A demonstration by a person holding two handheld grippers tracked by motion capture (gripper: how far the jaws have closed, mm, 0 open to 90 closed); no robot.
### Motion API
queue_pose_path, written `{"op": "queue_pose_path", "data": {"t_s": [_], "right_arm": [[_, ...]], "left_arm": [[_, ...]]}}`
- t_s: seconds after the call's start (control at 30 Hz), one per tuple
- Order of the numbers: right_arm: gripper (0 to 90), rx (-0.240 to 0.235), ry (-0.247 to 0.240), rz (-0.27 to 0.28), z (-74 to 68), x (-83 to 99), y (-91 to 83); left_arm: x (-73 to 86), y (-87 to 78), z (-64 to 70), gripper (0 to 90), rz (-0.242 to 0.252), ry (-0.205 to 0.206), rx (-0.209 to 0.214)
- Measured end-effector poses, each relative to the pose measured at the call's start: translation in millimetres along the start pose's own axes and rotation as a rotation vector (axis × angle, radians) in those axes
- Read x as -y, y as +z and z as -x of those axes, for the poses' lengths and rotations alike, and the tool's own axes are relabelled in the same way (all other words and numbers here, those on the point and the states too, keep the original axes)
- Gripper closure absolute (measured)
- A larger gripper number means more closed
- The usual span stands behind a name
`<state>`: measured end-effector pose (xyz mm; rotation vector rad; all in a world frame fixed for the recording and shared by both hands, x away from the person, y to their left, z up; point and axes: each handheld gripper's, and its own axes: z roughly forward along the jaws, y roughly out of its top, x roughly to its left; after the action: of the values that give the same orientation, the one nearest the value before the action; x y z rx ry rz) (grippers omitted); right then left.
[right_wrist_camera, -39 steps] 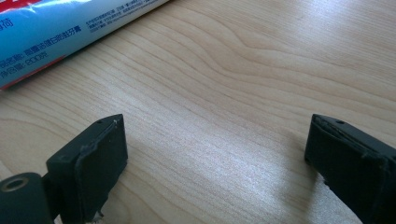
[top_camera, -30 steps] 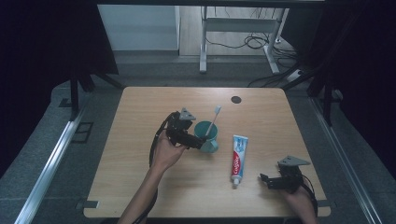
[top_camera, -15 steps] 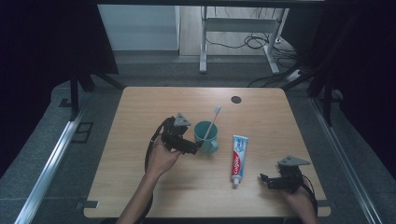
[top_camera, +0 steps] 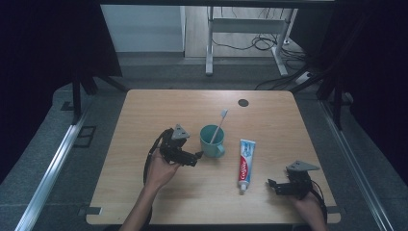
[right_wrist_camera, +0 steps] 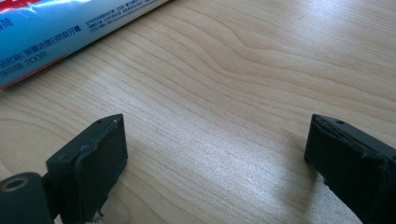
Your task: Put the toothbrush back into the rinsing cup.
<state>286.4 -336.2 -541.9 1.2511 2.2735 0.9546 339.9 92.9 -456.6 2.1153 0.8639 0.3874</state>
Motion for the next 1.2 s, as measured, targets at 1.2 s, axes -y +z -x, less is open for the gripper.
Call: {"op": "queue_pose_path", "data": {"t_s": [1.2], "right_arm": [[5.6, 0.004, 0.003, 0.001, -0.4, -0.1, 0.2]], "left_arm": [[77.0, 0.5, 5.3, 0.0, -0.006, -0.080, 0.002]]}}
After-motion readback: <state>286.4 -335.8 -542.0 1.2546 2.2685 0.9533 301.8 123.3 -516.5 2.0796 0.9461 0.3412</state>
